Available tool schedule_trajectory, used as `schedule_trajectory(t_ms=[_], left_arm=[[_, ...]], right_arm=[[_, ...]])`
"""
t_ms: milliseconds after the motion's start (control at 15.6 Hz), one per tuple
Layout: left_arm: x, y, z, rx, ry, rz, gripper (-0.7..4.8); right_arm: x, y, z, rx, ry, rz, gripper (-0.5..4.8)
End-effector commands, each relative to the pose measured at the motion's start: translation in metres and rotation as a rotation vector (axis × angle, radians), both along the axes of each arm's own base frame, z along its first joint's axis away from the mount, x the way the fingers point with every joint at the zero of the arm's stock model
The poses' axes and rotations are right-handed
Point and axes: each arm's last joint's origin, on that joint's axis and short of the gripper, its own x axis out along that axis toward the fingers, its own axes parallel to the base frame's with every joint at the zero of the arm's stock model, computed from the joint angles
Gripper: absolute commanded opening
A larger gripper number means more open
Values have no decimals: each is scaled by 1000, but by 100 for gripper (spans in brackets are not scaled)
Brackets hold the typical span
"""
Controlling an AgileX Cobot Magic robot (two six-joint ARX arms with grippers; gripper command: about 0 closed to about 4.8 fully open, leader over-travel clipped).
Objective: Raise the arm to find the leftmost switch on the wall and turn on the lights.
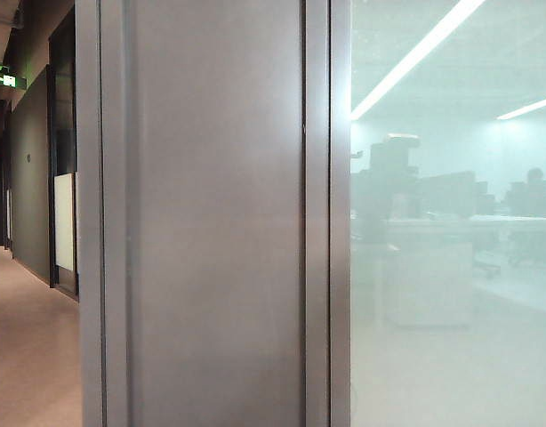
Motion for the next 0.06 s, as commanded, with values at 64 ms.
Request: schedule_trajectory(t_ms=[64], left_arm=[[0,0,1,4,-9,1,-5]], right_arm=[[0,0,2,1,-16,0,0]])
